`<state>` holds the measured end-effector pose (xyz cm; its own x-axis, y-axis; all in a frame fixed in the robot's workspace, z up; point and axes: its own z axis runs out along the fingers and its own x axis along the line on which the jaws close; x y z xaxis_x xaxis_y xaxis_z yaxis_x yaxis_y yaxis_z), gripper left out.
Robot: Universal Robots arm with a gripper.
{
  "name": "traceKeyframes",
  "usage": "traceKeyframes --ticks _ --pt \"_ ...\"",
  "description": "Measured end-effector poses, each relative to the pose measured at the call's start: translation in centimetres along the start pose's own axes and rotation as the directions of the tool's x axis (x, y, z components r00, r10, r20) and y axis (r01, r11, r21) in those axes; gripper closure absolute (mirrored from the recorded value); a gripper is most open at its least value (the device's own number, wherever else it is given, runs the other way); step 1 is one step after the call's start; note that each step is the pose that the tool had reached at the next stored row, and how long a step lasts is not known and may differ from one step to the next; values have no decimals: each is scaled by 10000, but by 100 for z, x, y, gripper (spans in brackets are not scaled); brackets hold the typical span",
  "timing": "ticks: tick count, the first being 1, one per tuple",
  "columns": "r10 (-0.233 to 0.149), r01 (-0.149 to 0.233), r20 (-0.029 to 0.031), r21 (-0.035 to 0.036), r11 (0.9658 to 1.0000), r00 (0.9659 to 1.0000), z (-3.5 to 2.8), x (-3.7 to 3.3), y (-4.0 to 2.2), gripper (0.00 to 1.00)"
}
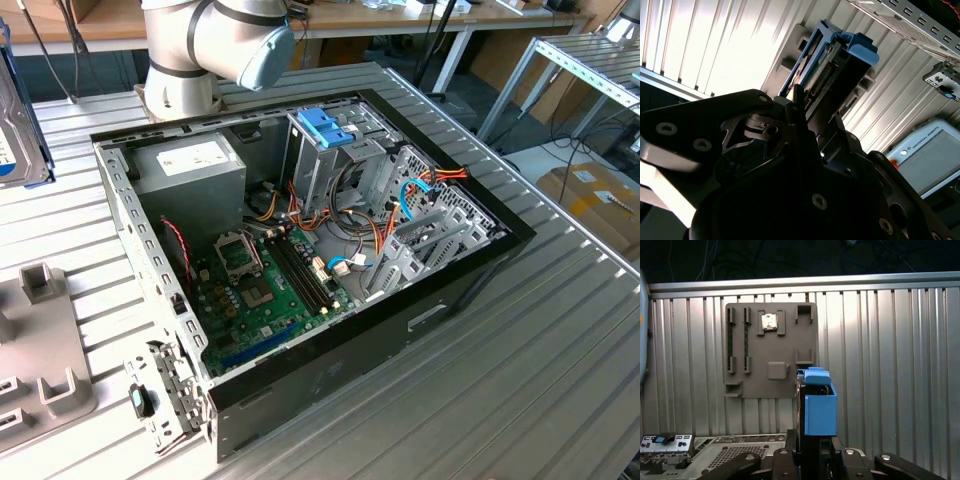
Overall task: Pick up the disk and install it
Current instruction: 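Pick up the disk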
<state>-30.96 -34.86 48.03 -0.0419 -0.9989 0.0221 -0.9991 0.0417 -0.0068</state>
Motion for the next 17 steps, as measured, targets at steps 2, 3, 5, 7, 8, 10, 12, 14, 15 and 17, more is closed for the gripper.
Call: traceKeyframes --ticks 2,3,5,7,8,10,12,14,15,17 --pt "0 0 0 0 10000 10000 0 0 -1 65" --pt "0 0 -1 -1 10000 10000 0 0 -1 65" --pt "0 0 0 0 10000 10000 0 0 -1 65" --pt "1 -1 0 0 10000 10000 0 0 -1 65" --pt "0 0 0 0 10000 10000 0 0 -1 65" --pt "0 0 -1 0 10000 10000 0 0 -3 65" --pt "-2 2 -1 0 10000 10000 0 0 -15 65" --pt "0 0 0 0 10000 10000 0 -2 -50 65" --pt "0 0 -1 0 10000 10000 0 -3 -64 65" --pt "1 -1 -1 0 10000 10000 0 -5 -111 65"
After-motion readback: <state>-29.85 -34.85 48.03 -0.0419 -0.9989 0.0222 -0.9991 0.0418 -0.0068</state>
